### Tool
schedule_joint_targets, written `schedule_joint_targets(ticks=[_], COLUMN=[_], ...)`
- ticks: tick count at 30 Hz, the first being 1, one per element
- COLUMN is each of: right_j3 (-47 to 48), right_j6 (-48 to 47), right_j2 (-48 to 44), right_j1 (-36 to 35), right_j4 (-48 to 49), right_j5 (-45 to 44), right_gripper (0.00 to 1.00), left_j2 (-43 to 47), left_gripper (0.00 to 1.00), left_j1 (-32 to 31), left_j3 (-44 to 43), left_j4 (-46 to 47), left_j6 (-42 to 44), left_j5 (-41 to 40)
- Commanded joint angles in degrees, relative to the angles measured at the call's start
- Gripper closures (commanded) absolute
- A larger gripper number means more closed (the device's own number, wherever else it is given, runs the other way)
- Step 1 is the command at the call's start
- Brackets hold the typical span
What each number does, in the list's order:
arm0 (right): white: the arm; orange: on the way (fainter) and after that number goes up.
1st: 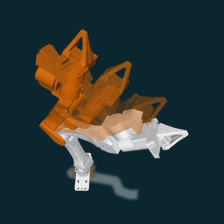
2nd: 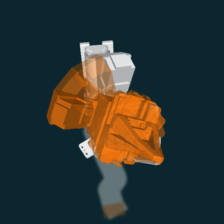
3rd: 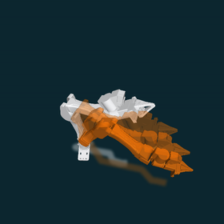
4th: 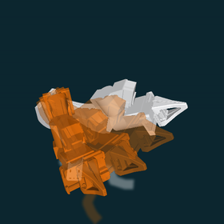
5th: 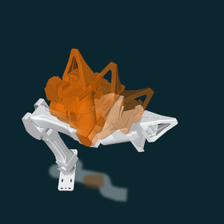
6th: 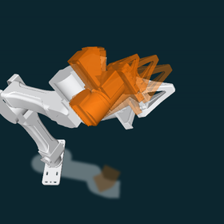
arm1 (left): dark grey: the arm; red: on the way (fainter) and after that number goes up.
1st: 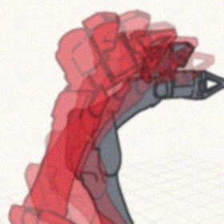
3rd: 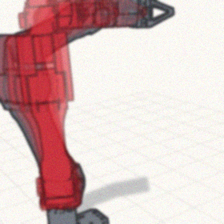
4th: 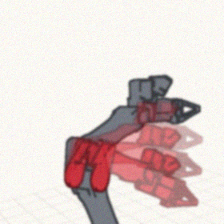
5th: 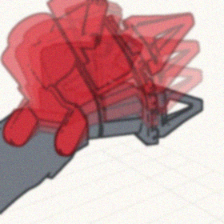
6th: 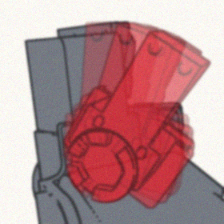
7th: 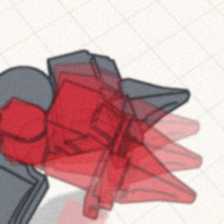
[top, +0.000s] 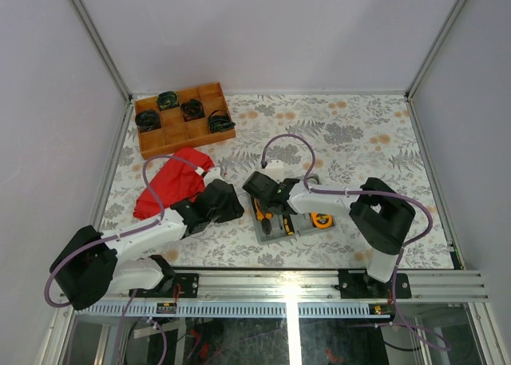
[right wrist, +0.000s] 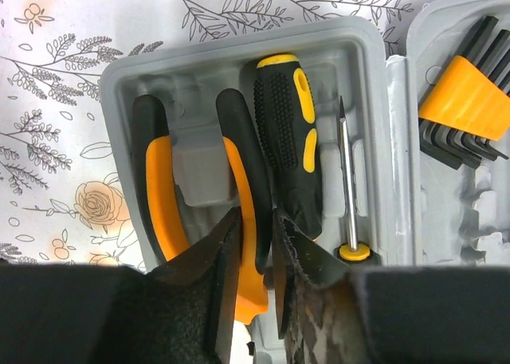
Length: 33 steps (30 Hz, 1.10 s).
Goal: Sort the tools into containers
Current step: Place the pliers in the storage box.
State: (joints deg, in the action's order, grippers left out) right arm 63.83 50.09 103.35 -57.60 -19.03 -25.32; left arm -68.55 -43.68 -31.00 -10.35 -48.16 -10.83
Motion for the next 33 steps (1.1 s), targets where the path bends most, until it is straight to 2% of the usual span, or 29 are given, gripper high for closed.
schedule_joint_targets(ticks=[1, 6, 9, 14, 17, 20, 24, 28, 33], right_j3=[2.9, 2.5, 1.9, -1.2, -3.8, -6.0, -4.6, -1.6, 0.3], right_j6=[-0.9, -2.2, -3.4, -6.6, -10.0, -12.3, -15.7, -16.7, -17.0], right_j2=[-1.0, -3.5, -5.8, -10.6, -12.1, -13.0, -10.8, -7.2, -4.4], right_j1=[-0.5, -0.3, -0.1, 1.9, 4.6, 7.3, 8.5, 8.5, 8.6], right_j4=[-0.1, 0.3, 0.0, 1.4, 4.3, 8.4, 8.9, 6.5, 4.5], right_j5=[1.5, 1.1, 0.8, 2.2, 8.2, 16.1, 21.3, 21.7, 20.3], right_gripper=[0.69, 0.61, 0.59, 0.75, 0.81, 0.82, 0.81, 0.82, 0.83], left_j2=[-0.6, -1.2, -1.4, -2.5, -3.9, -6.4, -10.8, -15.8, -18.5], left_gripper=[0.55, 0.55, 0.55, 0.57, 0.62, 0.68, 0.76, 0.83, 0.84], left_j1=[0.4, 0.3, 0.3, 0.3, 0.4, 0.4, 0.6, 0.7, 0.8], left_j3=[-0.1, -1.2, -1.7, -3.5, -4.7, -6.6, -10.5, -14.3, -16.0], left_j4=[1.4, 1.4, 1.6, 3.8, 7.2, 9.2, 8.1, 5.3, 4.1], left_j6=[-0.3, 0.4, 1.0, 3.6, 6.6, 8.5, 9.2, 9.0, 8.7], left_j5=[0.2, 0.5, 0.9, 3.0, 5.8, 6.6, 5.8, 4.6, 3.2])
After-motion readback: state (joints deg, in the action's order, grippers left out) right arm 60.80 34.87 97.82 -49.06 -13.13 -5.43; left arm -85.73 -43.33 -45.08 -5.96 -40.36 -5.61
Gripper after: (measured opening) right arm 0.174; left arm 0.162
